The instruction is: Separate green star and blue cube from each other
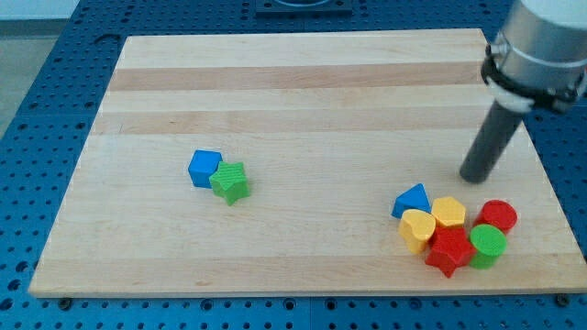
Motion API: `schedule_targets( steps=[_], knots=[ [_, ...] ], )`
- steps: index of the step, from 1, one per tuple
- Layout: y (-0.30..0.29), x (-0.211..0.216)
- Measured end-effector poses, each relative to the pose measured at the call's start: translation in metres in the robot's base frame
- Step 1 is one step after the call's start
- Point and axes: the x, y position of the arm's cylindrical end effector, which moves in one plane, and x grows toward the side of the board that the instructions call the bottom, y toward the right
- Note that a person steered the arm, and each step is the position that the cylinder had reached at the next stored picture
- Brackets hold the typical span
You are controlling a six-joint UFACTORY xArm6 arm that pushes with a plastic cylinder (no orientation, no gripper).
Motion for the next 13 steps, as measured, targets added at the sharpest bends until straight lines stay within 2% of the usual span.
schedule_targets(
  steps=[1, 2, 3, 4, 5, 6, 8, 11, 12, 13],
  knots=[
    [-0.016, -0.035],
    [-0.087, -0.04],
    [-0.18, -0.038],
    [-0.261, -0.009],
    [-0.303, 0.009],
    [-0.305, 0.011],
    [-0.312, 0.083],
    [-0.343, 0.043],
    [-0.332, 0.04],
    [-0.28, 0.006]
  ],
)
